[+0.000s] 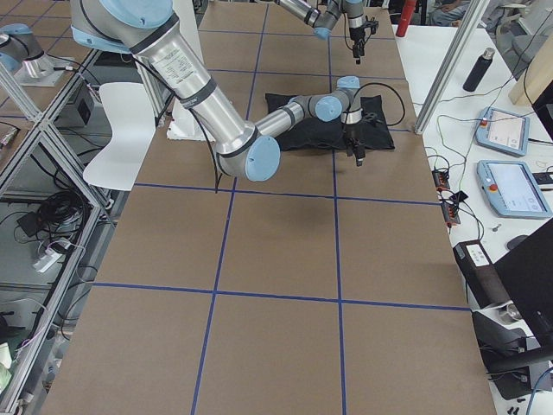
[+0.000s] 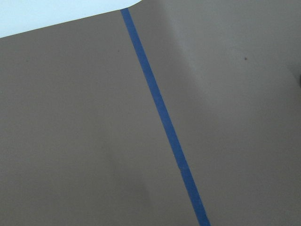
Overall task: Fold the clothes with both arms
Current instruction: 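Move both grippers to the long sides of the folded shirt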
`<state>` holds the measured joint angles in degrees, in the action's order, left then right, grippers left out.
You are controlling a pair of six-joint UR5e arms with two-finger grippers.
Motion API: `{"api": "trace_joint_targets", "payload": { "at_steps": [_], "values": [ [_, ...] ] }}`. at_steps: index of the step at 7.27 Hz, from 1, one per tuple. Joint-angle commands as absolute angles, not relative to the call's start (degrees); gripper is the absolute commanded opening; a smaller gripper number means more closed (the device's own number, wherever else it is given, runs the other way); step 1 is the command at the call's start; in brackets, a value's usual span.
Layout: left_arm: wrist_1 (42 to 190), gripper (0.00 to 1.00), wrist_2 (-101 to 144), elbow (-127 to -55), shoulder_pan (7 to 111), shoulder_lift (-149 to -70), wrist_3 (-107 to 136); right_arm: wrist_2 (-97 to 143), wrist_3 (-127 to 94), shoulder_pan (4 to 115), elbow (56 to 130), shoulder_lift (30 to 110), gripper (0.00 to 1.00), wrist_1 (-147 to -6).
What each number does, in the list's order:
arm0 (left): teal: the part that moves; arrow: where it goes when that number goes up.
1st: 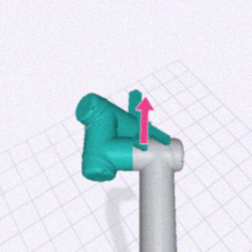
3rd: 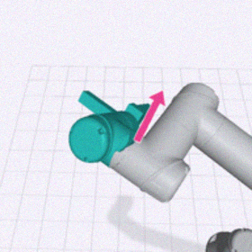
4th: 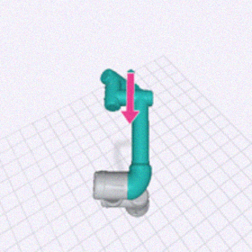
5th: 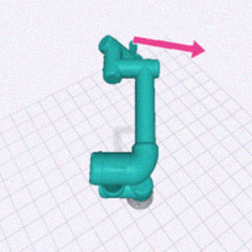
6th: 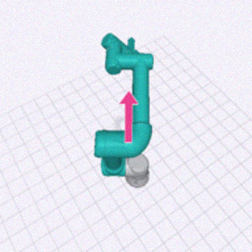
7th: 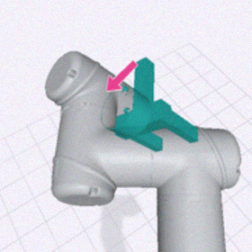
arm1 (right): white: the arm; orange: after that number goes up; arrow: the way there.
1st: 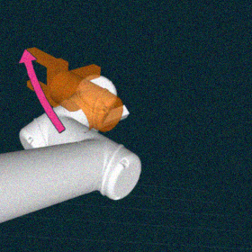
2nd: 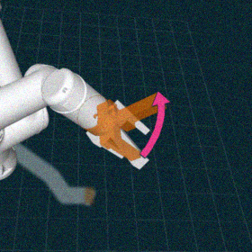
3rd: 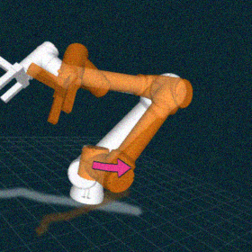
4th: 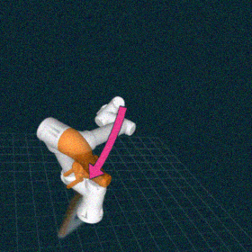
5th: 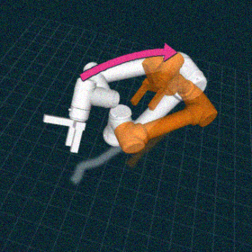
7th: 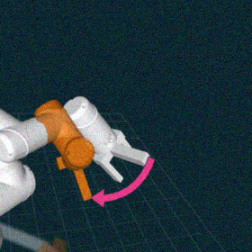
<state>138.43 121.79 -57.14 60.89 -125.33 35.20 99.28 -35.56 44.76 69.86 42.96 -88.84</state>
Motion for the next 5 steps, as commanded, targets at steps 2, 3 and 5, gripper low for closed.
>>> {"api": "trace_joint_targets", "payload": {
  "at_steps": [2,3,5],
  "values": [
    [138.3,1.0,121.8,-65.8,57.6,-122.1,48.1,107.0,-50.3,45.1,76.6,44.5,1.0,-88.6],
    [138.3,1.0,121.3,-71.2,54.9,-118.9,53.3,107.1,-54.7,43.5,82.6,48.1,1.0,-88.5],
    [138.3,1.0,120.9,-84.2,48.4,-111.0,61.4,106.5,-60.2,39.3,96.3,58.0,1.0,-88.4]
  ]
}}
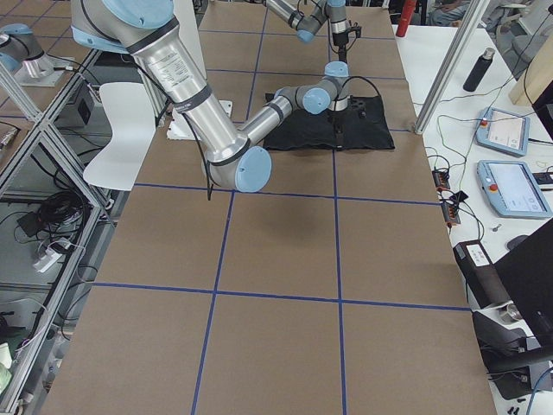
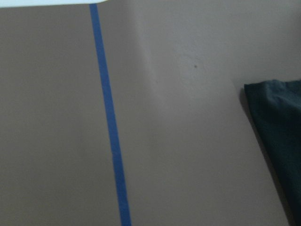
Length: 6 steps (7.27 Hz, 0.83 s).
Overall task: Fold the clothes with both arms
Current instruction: 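Move both grippers to the long sides of the folded shirt, then lower both grippers to the shirt corners nearest the robot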
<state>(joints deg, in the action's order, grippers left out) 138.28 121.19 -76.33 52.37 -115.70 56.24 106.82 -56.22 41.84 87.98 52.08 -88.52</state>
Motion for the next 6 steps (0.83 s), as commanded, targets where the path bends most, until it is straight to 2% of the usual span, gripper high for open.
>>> {"api": "trace_joint_targets", "payload": {
  "at_steps": [1,3,4,5,6],
  "values": [
    [138.2,1.0,120.2,-90.1,44.7,-108.0,66.2,106.1,-64.5,36.5,101.4,62.2,1.0,-88.3],
    [138.0,1.0,111.9,-98.1,34.4,-104.3,76.8,101.4,-71.5,30.1,107.7,67.2,1.0,-87.5],
    [137.7,1.0,110.1,-100.6,30.8,-103.1,81.1,100.6,-73.8,28.4,110.1,71.2,1.0,-82.8],
    [137.6,1.0,106.9,-101.6,26.4,-102.4,84.6,100.4,-74.9,27.3,111.4,76.8,1.0,-75.7],
    [137.4,1.0,103.9,-101.5,23.4,-102.2,85.8,100.0,-74.9,27.0,111.4,78.6,1.0,-72.7]
  ]
}}
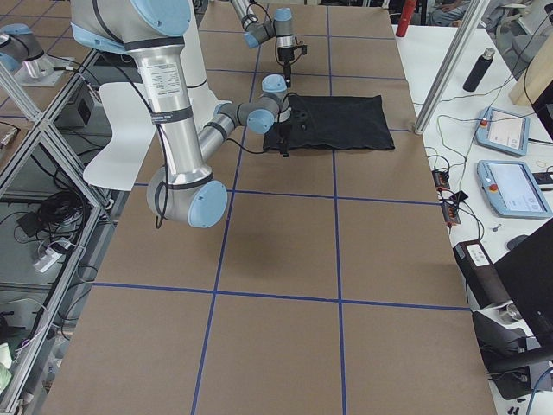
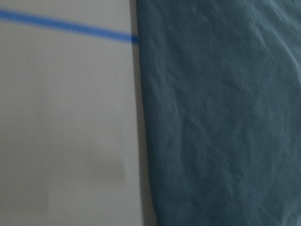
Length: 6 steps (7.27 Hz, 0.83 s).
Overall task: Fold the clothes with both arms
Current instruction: 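Lower both grippers to the shirt corners nearest the robot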
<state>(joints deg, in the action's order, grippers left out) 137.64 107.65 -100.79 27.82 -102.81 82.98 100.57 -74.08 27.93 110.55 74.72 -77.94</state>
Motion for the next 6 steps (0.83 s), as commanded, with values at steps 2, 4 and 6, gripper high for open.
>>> {"api": "trace_joint_targets", "payload": {
  "at_steps": [2,4,6],
  "values": [
    [134.5,0.97,103.1,-101.5,21.5,-102.4,86.0,99.7,-74.9,26.5,111.4,78.1,1.0,-72.7],
    [134.1,0.63,103.1,-101.6,21.0,-102.7,86.3,99.7,-75.1,26.5,111.4,78.0,1.0,-72.7],
    [134.0,0.39,103.5,-101.8,20.6,-102.8,86.4,99.7,-75.1,26.5,111.4,77.9,1.0,-72.8]
  ]
}}
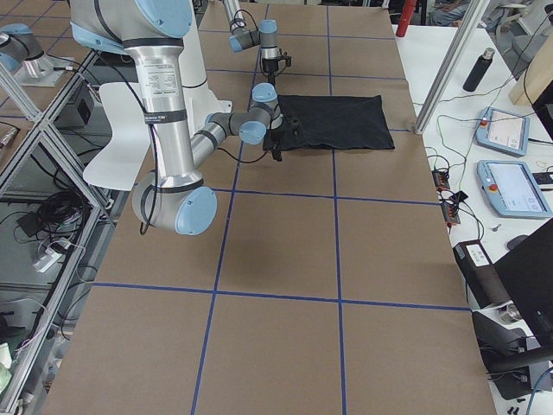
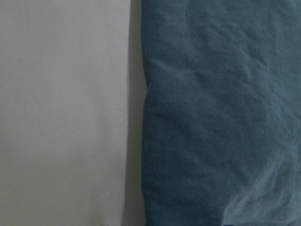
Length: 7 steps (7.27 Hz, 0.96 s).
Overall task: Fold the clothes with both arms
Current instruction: 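Lower both grippers to the shirt corners nearest the robot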
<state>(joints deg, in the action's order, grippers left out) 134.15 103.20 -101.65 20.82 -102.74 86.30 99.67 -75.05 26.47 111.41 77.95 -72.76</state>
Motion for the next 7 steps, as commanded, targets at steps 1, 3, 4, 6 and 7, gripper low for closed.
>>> {"api": "trace_joint_targets", "payload": {
  "at_steps": [1,3,4,6,7],
  "values": [
    [134.0,0.18,103.6,-102.6,20.6,-102.8,86.4,99.7,-75.1,26.4,111.4,77.8,1.0,-72.8],
    [132.6,0.0,104.1,-103.8,20.6,-102.8,86.5,99.7,-75.1,26.2,111.4,77.7,1.0,-72.8],
    [132.6,0.0,104.2,-103.7,20.6,-102.7,86.5,99.6,-75.1,25.8,111.4,77.7,1.0,-72.8],
    [132.6,0.0,104.2,-103.7,20.6,-102.6,86.6,98.5,-79.4,23.8,110.6,74.4,1.0,-73.5],
    [132.6,0.0,104.2,-103.6,20.6,-102.6,86.6,96.8,-84.5,22.3,109.9,72.1,1.0,-74.3]
  ]
}}
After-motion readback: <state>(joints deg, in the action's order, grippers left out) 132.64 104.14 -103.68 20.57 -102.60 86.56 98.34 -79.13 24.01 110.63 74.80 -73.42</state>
